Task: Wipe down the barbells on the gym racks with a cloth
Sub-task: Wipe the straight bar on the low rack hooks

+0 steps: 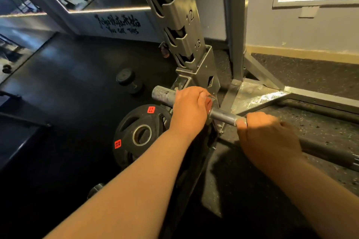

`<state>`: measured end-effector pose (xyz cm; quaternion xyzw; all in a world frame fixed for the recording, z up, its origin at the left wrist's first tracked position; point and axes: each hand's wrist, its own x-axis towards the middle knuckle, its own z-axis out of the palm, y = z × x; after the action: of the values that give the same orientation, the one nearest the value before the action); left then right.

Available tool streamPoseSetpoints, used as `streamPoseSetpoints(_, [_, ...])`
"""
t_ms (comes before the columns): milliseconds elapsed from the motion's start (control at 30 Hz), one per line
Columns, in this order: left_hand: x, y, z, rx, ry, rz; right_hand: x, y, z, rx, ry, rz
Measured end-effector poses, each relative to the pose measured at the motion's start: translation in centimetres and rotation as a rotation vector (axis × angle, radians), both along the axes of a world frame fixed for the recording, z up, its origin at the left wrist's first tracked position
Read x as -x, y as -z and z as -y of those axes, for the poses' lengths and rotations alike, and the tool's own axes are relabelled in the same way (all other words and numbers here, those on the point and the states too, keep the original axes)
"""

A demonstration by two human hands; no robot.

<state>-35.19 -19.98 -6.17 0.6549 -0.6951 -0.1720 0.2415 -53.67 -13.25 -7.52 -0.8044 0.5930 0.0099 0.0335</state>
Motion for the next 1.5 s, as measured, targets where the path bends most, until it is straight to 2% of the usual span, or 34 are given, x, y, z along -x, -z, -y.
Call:
streamPoseSetpoints(67, [-0.2, -0.6, 0.6, -0.024, 0.05, 0.024, -0.4, 0.2, 0.5, 0.014, 0.024, -0.005])
streamPoseSetpoints(167, [-1.9, 0.3, -0.4, 0.001, 0.231, 0.029, -0.7, 0.4, 0.9, 0.012, 0.017, -0.006])
streamPoseSetpoints(233, [-4.0, 1.1, -1.2, -0.01, 0.299, -0.002, -0.8, 0.7, 0.7, 0.034, 0.028, 0.064])
streamPoseSetpoints(300, [-5.7, 1.4, -1.3, -0.02, 0.244, -0.042, -0.7, 0.8, 0.5, 0.022, 0.081, 0.143])
streamPoseSetpoints(400, [-5.2, 0.9, -0.6, -0.036, 0.027, -0.14, -1.0, 0.9, 0.3, 0.097, 0.106, 0.233])
streamPoseSetpoints(433, [-4.2, 0.6, -0.4, -0.05, 0.015, -0.122, -1.2, 0.8, 0.4, 0.104, 0.109, 0.215])
streamPoseSetpoints(533, [-1.9, 0.5, -1.1, 0.015, 0.19, -0.032, -2.6, 0.9, 1.2, -0.025, 0.06, 0.057])
streamPoseSetpoints(600, [-2.7, -0.4, -1.3, -0.056, 0.224, -0.123, -3.5, 0.7, 1.8, 0.002, 0.015, 0.042])
streamPoseSetpoints(667, [-4.6, -0.8, -0.7, -0.145, 0.193, -0.161, -4.4, 0.5, 2.1, 0.118, -0.011, 0.17])
streamPoseSetpoints(700, [-5.3, -0.9, -0.3, -0.143, 0.162, -0.152, -4.9, 0.4, 2.2, 0.184, -0.006, 0.239])
streamPoseSetpoints(767, [-5.4, -0.7, 0.3, -0.087, 0.089, -0.198, -5.7, 0.7, 2.6, 0.257, -0.029, 0.26])
streamPoseSetpoints(800, [-4.8, -0.3, 0.5, -0.041, 0.077, -0.171, -6.2, 0.7, 2.9, 0.262, -0.039, 0.254])
streamPoseSetpoints(900, [-3.5, 2.2, 0.4, 0.141, 0.196, 0.104, -7.3, 0.8, 3.8, 0.194, -0.055, 0.222])
streamPoseSetpoints(1000, [-5.2, 2.7, 0.9, 0.162, 0.318, 0.043, -7.7, 0.8, 4.0, 0.128, -0.053, 0.207])
streamPoseSetpoints(1133, [-5.9, 0.1, 0.8, 0.103, 0.377, 0.013, -7.9, 0.6, 3.9, 0.172, -0.025, 0.226])
streamPoseSetpoints(1267, [-6.0, -1.1, 1.1, 0.014, 0.025, -0.058, -8.3, 0.6, 4.0, 0.134, 0.007, 0.228])
streamPoseSetpoints(1300, [-5.6, -0.8, 1.3, 0.029, 0.009, -0.008, -8.3, 0.6, 4.0, 0.115, 0.0, 0.198])
streamPoseSetpoints(1367, [-4.7, 0.1, 1.6, 0.07, 0.075, 0.206, -8.4, 0.6, 4.0, 0.074, 0.0, 0.162])
streamPoseSetpoints(1433, [-4.6, 1.4, 1.6, 0.136, 0.224, 0.346, -8.4, 0.4, 4.0, 0.055, 0.017, 0.153])
streamPoseSetpoints(1500, [-5.8, 2.1, 1.9, 0.203, 0.4, 0.304, -8.5, 0.2, 4.0, 0.07, 0.019, 0.162])
